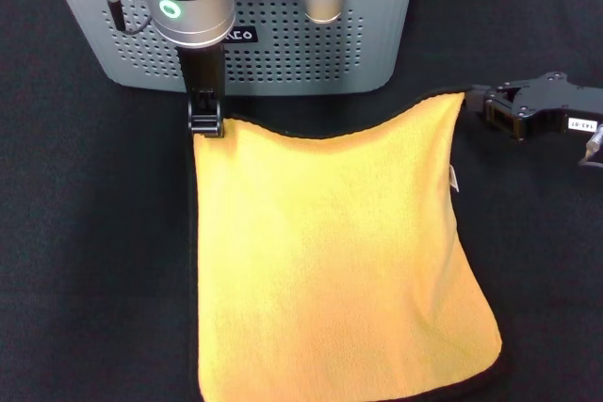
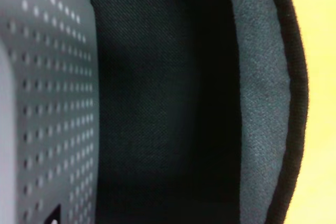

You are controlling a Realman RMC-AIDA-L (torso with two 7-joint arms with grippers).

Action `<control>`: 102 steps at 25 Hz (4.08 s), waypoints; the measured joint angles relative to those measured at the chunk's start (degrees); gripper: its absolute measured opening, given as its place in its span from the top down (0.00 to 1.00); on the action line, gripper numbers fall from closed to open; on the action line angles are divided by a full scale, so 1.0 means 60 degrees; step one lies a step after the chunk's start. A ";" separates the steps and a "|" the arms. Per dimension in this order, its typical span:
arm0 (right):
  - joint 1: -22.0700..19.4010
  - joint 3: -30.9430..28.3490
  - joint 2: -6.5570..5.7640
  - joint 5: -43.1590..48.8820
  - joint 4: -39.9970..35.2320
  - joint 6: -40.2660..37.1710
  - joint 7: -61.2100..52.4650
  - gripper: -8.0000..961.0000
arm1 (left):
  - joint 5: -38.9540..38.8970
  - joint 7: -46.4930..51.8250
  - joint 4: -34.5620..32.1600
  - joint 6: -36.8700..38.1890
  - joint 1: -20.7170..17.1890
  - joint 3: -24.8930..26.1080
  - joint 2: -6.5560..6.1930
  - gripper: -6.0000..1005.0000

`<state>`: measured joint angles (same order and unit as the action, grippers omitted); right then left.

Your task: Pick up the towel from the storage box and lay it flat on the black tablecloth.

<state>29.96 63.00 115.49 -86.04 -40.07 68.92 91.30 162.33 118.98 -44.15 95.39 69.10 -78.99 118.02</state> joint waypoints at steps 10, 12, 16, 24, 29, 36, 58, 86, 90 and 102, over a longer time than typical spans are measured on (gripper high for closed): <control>-0.0010 -0.0103 -0.0031 -0.0014 -0.0002 -0.0232 -0.0042 0.98 | 0.0010 0.0004 0.0074 -0.0572 0.0070 -0.0279 -0.0032 0.96; -0.0012 -0.0110 -0.0041 -0.0015 -0.0002 -0.0244 -0.0046 0.98 | 0.0011 0.0004 0.0086 -0.0668 0.0080 -0.0368 -0.0027 0.96; -0.0013 -0.0115 -0.0046 -0.0014 -0.0002 -0.0362 -0.0046 0.98 | 0.0015 0.0005 0.0117 -0.0840 0.0066 -0.0413 -0.0027 0.96; -0.0005 -0.0115 -0.0060 -0.0015 -0.0002 -0.0429 -0.0062 0.97 | 0.0017 -0.0005 0.0265 -0.0991 0.0064 -0.0429 -0.0005 0.96; -0.0001 -0.0115 -0.0060 -0.0015 0.0003 -0.0424 -0.0078 0.95 | 0.0017 0.0002 0.0271 -0.1081 0.0045 -0.0429 0.0003 0.95; 0.0015 -0.0197 -0.0083 -0.0011 0.0022 -0.0450 -0.0143 0.92 | 0.0013 0.0135 0.0256 -0.1295 -0.0014 -0.0890 0.0017 0.95; -0.0022 -0.0351 -0.0114 -0.0023 -0.0013 -0.0735 -0.0521 0.30 | 0.0012 0.0580 -0.0132 -0.1513 -0.0096 -0.0922 0.0139 0.47; -0.2203 0.1147 -0.0061 -0.2150 -0.2258 0.5136 0.2339 0.15 | -1.1840 -0.7163 -0.0628 0.2912 -0.7883 0.4250 -0.0546 0.45; -0.1753 0.1972 -0.0009 -0.2551 -0.2121 0.4805 0.2468 0.09 | -1.1759 -0.8028 0.0418 0.2961 -0.7981 0.4295 -0.0956 0.45; -0.1354 0.4030 0.0118 -0.3614 -0.1980 0.3913 0.2482 0.10 | -1.1709 -0.9167 0.1179 0.3209 -0.8337 0.4371 -0.1361 0.44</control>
<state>21.83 87.18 116.19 -107.73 -51.94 92.40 106.20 92.08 63.98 -37.08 114.65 19.08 -52.76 109.86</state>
